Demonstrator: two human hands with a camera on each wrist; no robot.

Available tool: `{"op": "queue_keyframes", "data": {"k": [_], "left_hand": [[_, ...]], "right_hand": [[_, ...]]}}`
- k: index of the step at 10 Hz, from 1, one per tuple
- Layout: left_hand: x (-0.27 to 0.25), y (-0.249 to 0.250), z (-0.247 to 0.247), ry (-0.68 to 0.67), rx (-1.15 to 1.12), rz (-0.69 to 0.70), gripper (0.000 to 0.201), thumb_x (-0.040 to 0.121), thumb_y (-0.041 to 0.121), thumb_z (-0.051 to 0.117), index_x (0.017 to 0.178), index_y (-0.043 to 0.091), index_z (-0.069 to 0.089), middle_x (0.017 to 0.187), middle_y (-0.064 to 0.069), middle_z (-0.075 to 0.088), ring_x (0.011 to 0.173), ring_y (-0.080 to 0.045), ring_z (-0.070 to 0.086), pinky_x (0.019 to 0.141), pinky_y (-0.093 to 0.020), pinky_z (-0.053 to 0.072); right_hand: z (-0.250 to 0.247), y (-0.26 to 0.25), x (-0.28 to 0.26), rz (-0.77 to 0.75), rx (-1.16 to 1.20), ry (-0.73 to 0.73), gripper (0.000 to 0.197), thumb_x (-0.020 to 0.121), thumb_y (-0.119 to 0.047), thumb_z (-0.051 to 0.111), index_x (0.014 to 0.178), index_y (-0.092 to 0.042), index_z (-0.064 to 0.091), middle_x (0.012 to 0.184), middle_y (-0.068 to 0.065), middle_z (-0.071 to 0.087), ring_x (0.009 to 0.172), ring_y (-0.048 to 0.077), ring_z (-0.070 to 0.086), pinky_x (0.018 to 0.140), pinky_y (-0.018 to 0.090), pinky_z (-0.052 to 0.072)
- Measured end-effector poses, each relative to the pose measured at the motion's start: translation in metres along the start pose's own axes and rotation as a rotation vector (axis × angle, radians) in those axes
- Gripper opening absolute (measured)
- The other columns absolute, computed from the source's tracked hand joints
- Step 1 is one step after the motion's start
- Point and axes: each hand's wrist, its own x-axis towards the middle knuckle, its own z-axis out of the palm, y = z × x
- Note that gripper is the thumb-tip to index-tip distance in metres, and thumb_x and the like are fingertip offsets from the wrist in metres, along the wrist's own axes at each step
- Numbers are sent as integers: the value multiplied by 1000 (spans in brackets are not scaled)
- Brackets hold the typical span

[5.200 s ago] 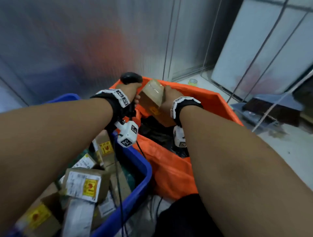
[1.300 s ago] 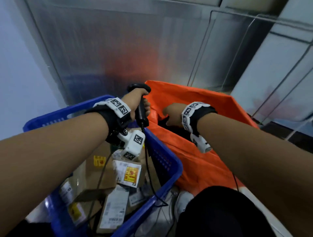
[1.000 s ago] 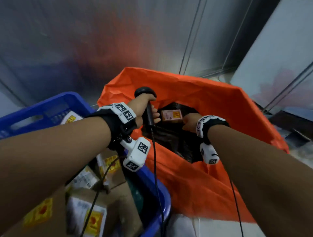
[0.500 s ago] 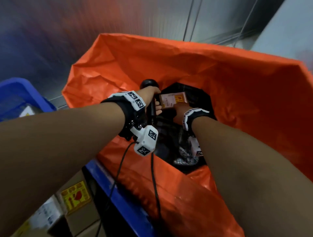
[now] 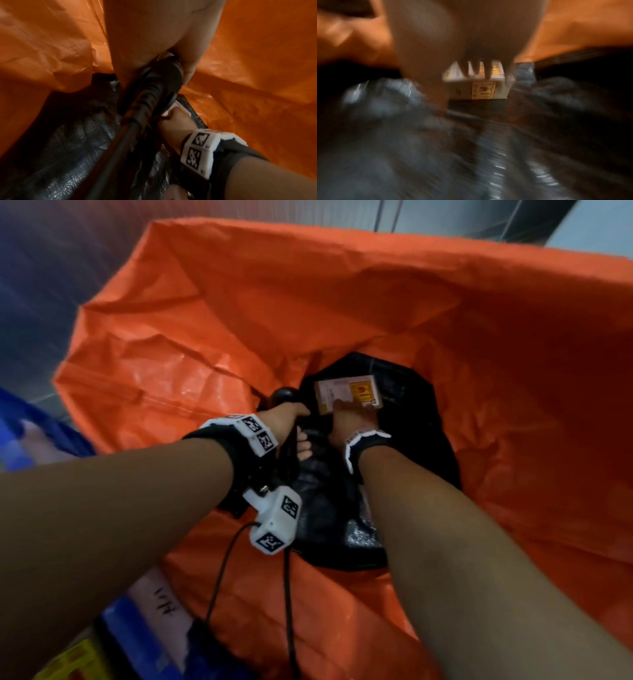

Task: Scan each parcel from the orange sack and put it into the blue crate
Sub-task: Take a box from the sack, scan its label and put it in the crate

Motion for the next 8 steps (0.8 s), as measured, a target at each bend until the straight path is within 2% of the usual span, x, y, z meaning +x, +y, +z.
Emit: {"op": "queue_keyframes", "data": {"k": [1,2,3,4,5,6,7,8], "left_hand": [[4,-1,5,-14,18,27,36,98,38,60,81,7,50,80,-7,51,69,-19,55,59,-32,51],[4,-2,11,-15,36,25,36,98,38,60,81,8,50,80,-6,52,69,-19,55,58,-31,51],[0,-4,15,-11,26,29,35,97,37,62,83,7,51,82,-7,52,71,-20,56,59,-32,51],[-9,-3,19,-38,39,25,36,98,37,61,82,7,50,81,-7,50,70,-20,53,61,-31,51],[-13,-4,19,-42,44,31,34,99,38,60,95,5,51,82,-7,48,71,-19,51,59,-31,49],[1,-7,20,-31,47,29,36,99,39,59,89,6,50,83,-7,49,71,-19,52,59,-30,50],[12,-8,19,-1,41,45,37,98,39,60,81,9,49,78,-6,50,67,-19,53,57,-30,50],[23,-9,20,29,49,72,38,94,39,65,74,10,51,70,-5,52,59,-20,54,48,-26,50]], "right_hand": [[-9,2,11,-69,-38,184,78,79,-29,69,147,-11,35,147,14,40,138,33,32,111,43,27],[-22,13,20,69,-50,-110,121,78,-34,79,159,-23,-10,167,7,-7,153,33,-4,118,58,20],[-31,17,30,42,-61,-292,120,78,-31,78,158,-20,-10,165,-1,-1,153,35,4,118,56,21],[-18,24,47,-314,-40,-514,102,93,-69,19,143,2,-34,136,24,19,83,20,51,109,21,28],[-16,28,75,-70,0,-308,88,19,-60,-42,81,0,-57,114,49,-34,70,59,15,36,48,1],[-9,41,66,-44,-95,-178,92,63,-80,-13,118,-22,-59,154,24,-8,136,52,28,71,72,41],[-14,35,31,2,17,-45,86,86,-34,66,157,-33,17,158,14,29,143,39,32,113,57,34],[-10,27,16,62,53,-66,71,91,-28,64,153,-17,30,154,18,35,141,40,35,114,56,31]]}}
